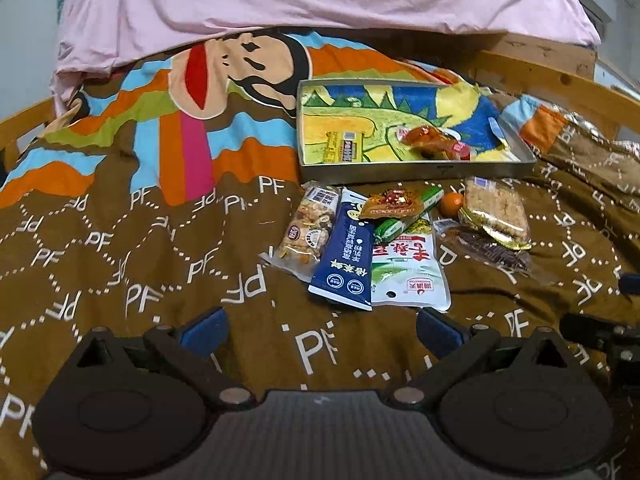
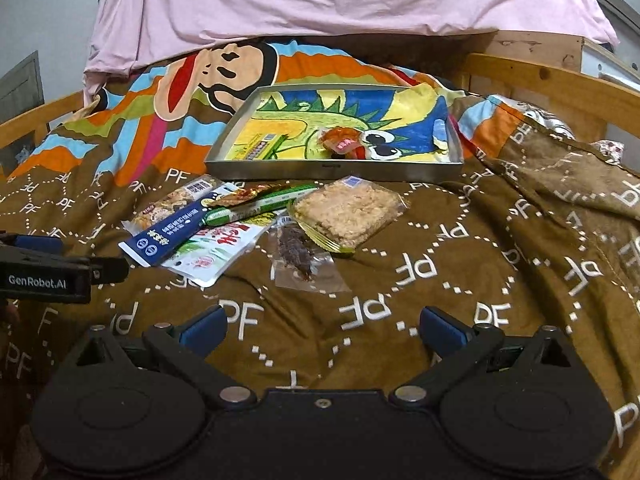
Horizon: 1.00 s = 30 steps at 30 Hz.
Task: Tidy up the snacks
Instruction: 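Withdraw both tools from the tray back over the remaining snacks, then grasp the blue Ca milk stick with left tool while right tool grasps dried meat pack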
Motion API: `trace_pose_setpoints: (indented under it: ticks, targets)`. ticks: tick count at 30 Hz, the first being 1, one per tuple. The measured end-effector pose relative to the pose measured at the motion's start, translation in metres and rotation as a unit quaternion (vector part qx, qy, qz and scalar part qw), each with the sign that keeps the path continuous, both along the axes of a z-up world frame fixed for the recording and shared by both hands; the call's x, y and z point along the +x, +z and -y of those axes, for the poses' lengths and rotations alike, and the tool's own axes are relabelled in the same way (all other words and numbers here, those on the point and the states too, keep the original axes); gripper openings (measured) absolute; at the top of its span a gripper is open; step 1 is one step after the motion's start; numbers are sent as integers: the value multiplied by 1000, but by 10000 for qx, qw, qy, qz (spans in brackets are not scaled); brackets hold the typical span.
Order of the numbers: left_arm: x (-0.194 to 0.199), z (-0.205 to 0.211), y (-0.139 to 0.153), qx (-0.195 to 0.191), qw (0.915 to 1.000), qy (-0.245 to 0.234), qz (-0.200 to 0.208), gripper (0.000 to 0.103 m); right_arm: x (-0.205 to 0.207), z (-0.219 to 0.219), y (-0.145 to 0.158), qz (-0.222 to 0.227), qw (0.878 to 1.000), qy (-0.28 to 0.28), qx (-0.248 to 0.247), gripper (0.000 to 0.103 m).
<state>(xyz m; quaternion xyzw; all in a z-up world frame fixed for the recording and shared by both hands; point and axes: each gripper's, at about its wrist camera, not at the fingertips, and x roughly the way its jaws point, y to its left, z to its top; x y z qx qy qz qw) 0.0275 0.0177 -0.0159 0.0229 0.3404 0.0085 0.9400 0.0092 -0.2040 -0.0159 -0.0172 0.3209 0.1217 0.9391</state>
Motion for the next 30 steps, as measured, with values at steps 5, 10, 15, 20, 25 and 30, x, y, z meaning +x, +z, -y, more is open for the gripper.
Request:
trace_pose_setpoints:
  ticks: [5,10,15,20,25,30]
  targets:
    - [18,-2,1,84,9997,-230,-40,103,12,-1,-1,100,9999,74,-42,102]
    - [43,0,2,120,9980,-610,-77,103,32,-1,-8,-22,10000,72,35,102]
    - [66,11,0,363,9925,-1154,-189,102,54,-7,-11,84,9999,137,36,101]
    - [80,17,-8,379,9862,-1533,-490,101,75,-13,-18,-47,9996,267,-39,88]
    - [93,12,-11,258,9839,-1602,-746,93,85,-13,-26,-255,9987,392,204,76]
    - [101,12,-9,326,9856,-1487,-740,80,87,-11,-28,-303,9975,528,368,68]
